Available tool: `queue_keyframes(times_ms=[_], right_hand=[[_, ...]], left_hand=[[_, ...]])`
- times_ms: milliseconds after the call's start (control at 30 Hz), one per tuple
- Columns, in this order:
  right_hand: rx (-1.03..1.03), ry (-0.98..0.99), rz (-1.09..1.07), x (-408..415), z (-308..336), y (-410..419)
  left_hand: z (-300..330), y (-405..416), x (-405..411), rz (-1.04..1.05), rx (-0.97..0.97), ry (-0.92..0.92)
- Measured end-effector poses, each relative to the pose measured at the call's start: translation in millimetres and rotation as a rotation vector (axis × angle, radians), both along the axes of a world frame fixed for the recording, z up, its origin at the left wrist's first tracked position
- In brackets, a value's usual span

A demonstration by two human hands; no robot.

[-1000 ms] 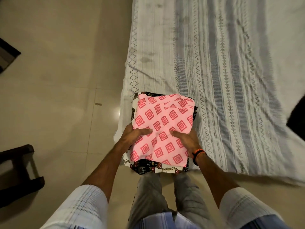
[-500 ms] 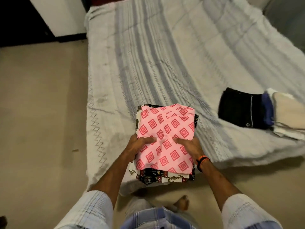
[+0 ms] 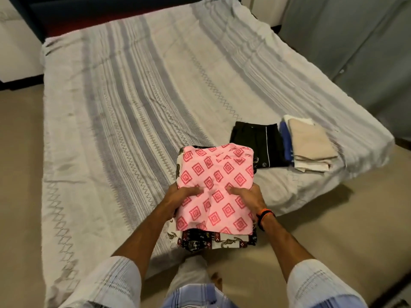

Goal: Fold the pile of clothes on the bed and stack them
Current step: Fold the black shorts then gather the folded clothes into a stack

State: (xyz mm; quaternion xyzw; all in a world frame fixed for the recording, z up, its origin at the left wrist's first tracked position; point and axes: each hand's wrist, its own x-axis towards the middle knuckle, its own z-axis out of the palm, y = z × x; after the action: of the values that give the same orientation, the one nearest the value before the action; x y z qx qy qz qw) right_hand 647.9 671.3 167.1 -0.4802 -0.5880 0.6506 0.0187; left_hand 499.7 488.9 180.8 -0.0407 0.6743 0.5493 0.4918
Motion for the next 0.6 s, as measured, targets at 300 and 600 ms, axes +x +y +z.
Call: queue_keyframes(times_ms=[300, 600], right_hand=[[-0.033, -0.062, 0.049, -61.9, -44.7, 68.0], [-0.097, -0.167, 0.197, -139.4, -102.2, 103.3]], left_hand=[[-50.6, 60.1, -53.5, 0.058, -0.037, -0.064], [-110.9, 80.4, -114.1, 0.134, -0.104, -0.148]])
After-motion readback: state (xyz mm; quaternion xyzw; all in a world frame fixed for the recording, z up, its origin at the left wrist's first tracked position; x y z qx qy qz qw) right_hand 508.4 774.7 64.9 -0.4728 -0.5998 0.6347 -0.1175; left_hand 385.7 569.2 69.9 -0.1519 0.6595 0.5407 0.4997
